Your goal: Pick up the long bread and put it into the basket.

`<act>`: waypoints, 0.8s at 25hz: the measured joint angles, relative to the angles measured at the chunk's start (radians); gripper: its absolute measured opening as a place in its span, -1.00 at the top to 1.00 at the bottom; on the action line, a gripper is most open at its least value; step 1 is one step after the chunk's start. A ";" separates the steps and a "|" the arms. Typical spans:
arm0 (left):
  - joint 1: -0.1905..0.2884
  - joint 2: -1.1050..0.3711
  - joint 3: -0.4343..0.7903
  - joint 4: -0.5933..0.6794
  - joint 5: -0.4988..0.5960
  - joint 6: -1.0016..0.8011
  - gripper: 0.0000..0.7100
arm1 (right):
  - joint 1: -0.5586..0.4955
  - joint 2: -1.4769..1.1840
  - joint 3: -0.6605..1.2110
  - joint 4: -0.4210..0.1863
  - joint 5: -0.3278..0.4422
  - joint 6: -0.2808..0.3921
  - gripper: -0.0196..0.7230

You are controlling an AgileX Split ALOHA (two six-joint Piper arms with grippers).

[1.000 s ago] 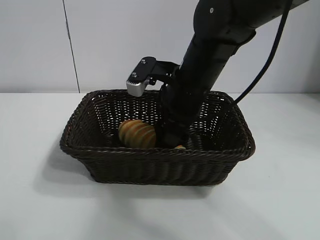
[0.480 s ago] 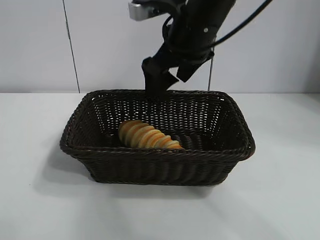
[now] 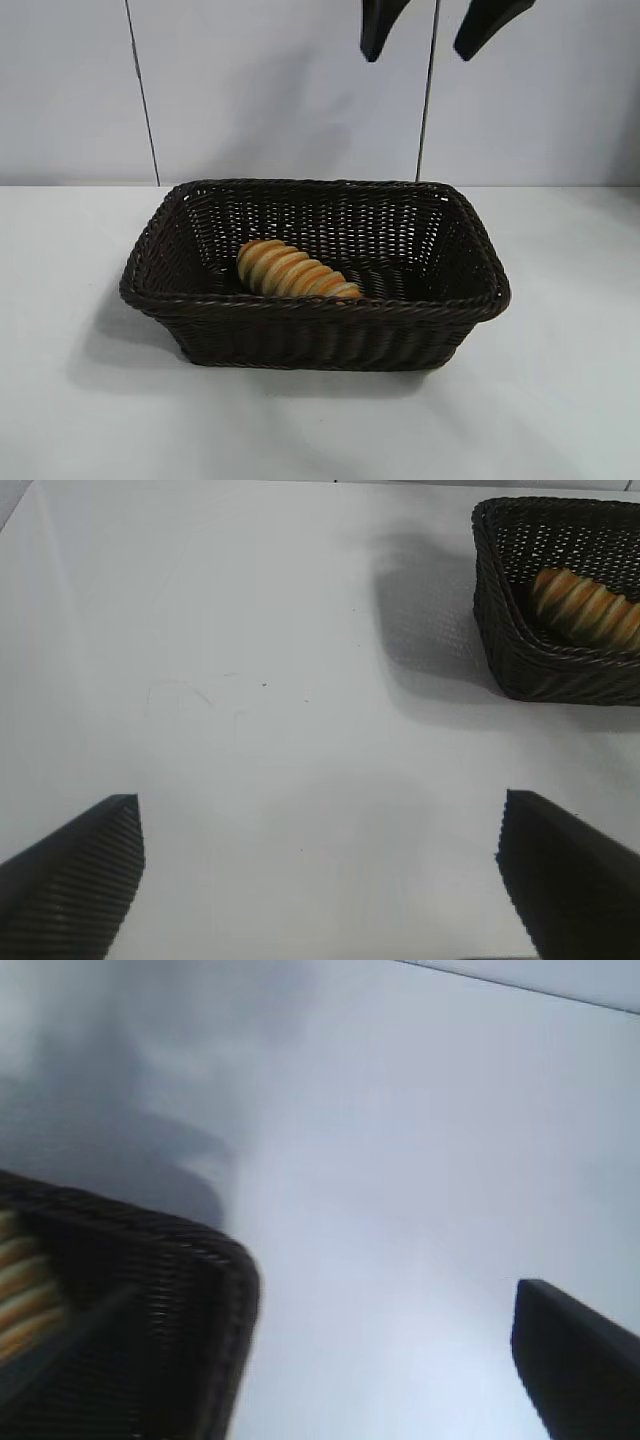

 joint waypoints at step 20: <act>0.000 0.000 0.000 -0.026 -0.001 -0.013 -0.96 | -0.405 -0.096 -0.002 0.062 0.016 -0.042 -0.92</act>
